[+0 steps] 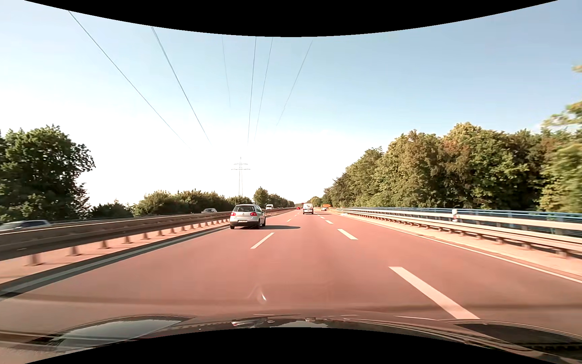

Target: Follow the waypoints while adhering to traffic rules and regulations

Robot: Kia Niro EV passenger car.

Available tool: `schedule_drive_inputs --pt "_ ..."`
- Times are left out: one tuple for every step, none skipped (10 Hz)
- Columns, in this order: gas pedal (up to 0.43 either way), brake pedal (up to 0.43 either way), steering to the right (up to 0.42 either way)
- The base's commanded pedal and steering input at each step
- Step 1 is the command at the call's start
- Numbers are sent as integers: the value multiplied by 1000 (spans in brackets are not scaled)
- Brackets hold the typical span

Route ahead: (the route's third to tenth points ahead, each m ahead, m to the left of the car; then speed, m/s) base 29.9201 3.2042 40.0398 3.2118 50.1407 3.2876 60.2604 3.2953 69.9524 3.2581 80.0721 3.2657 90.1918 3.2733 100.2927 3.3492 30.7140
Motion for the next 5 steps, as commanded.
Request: schedule_drive_inputs --pt "350 6 -2" --pt "350 6 -2" --pt "350 6 -3" --pt "350 6 -4" --pt "287 6 -4"
